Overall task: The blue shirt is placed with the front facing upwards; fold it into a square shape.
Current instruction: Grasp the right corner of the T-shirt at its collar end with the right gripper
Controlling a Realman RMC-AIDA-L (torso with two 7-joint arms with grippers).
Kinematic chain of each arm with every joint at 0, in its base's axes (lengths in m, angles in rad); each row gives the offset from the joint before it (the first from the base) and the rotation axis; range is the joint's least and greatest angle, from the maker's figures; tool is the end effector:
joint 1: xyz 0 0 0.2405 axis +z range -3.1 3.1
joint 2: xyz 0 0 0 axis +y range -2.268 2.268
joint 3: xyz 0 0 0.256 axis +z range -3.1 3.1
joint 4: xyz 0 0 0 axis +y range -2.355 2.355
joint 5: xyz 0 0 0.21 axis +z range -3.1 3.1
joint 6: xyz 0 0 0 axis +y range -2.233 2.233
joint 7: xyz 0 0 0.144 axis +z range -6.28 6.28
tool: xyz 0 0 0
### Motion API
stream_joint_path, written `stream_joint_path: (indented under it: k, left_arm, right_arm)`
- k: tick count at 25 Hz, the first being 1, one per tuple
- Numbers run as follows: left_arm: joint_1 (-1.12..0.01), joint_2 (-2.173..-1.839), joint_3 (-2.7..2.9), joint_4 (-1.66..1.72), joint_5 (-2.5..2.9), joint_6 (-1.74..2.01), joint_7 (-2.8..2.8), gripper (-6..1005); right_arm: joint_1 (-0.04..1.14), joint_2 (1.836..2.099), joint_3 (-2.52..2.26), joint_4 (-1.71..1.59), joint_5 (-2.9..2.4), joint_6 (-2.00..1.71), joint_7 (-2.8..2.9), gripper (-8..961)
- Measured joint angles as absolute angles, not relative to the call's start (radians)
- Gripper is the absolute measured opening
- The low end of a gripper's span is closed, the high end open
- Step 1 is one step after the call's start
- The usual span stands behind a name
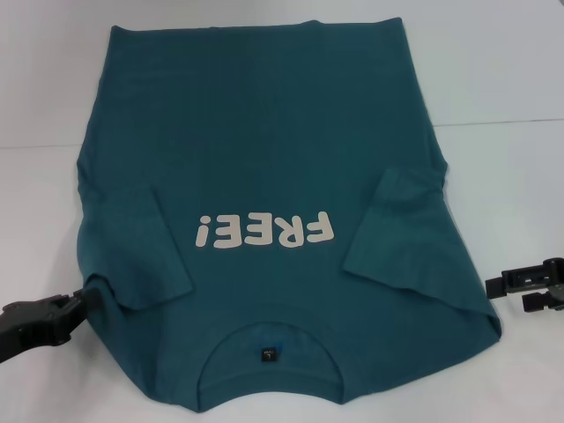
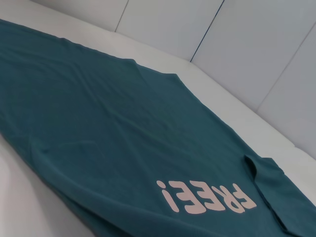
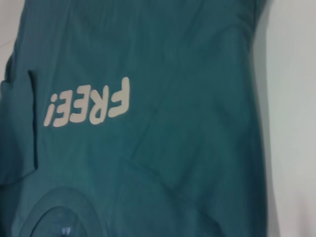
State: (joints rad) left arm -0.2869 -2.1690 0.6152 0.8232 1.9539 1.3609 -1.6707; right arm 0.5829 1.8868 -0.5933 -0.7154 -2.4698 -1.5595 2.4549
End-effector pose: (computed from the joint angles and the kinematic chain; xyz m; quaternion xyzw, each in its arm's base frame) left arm -0.3309 0.2932 0.0150 -0.8203 -0.4371 -0.2585 0.2630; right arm 0.3297 0.3424 0.0830 -0.7337 0.6619 0.0628 0.1405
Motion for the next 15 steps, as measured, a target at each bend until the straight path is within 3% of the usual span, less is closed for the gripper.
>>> stream_joint_path:
  k: [8, 15]
  left_arm:
    - [-0.287, -2.169, 0.615, 0.803, 1.932, 1.362, -1.649, 33]
    - [-0.287, -2.169, 0.615, 0.799, 1.928, 1.363, -1.646, 33]
  right_arm:
    - [0.578, 1.912, -0.612, -0.713, -2.47, -1.548, 2.449, 847]
    - [0.578, 1.918, -0.615, -0.713, -2.47, -1.547, 2.449, 846]
